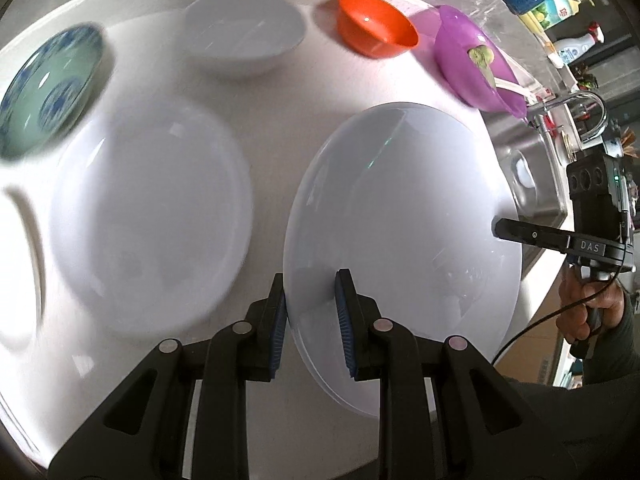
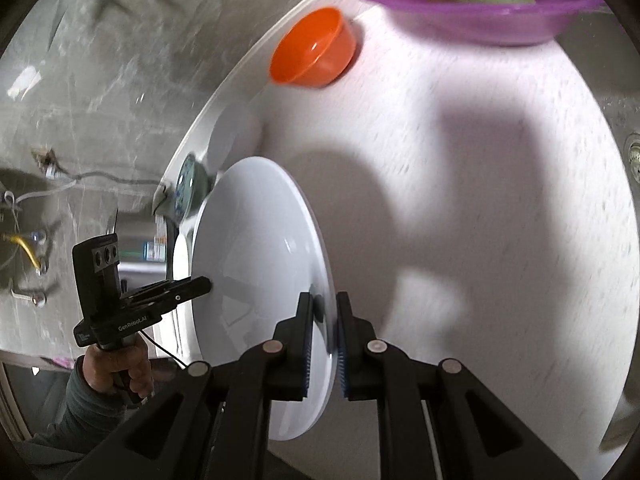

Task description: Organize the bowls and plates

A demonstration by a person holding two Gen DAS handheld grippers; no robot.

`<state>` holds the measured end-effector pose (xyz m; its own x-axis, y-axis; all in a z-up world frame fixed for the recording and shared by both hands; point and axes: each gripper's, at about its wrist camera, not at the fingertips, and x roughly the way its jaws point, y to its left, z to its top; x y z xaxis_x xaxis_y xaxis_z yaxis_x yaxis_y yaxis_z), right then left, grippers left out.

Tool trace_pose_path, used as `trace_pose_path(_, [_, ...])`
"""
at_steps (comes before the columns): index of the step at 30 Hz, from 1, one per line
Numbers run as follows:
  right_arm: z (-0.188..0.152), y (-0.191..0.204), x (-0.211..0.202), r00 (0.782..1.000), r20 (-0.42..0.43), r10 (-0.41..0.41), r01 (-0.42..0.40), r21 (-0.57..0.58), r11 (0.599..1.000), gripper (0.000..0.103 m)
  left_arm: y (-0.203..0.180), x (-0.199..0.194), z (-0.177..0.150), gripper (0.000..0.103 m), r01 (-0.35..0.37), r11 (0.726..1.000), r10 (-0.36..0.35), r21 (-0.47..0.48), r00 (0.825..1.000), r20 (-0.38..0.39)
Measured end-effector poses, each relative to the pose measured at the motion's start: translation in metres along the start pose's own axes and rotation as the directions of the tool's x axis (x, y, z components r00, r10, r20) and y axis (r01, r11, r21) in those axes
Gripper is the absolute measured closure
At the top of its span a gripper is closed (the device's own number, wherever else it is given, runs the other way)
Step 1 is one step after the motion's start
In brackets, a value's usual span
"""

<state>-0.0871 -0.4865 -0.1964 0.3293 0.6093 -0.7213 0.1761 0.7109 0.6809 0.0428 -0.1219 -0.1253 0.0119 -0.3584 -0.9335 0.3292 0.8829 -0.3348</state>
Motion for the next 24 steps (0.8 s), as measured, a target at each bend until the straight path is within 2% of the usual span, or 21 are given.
trace_pose_path(7, [-0.042, 0.020, 0.018, 0.998, -0.057, -0.006, 0.004, -0.032, 0.999, 0.089, 0.024, -0.019, -0.083, 0.082, -0.006, 0.998, 0.007, -0.070, 1.000, 0.015])
trace_pose_path(14, [-0.068, 0.036, 0.056, 0.992, -0.121, -0.025, 0.017, -0.062, 0.998, 0.088, 0.055, -0.017, -0.140, 0.082, -0.001, 0.991, 0.004, -0.137, 1.000, 0.025])
trace_pose_path(20, [-0.082, 0.038, 0.083, 0.987, -0.150, -0.051, 0.040, -0.074, 0.996, 0.088, 0.074, -0.001, -0.165, 0.082, 0.011, 0.985, -0.009, -0.174, 1.000, 0.017])
trace_pose_path(24, [-0.082, 0.038, 0.095, 0.986, -0.157, -0.057, 0.046, -0.075, 0.996, 0.088, 0.074, 0.010, -0.153, 0.082, 0.007, 0.984, -0.003, -0.176, 1.000, 0.026])
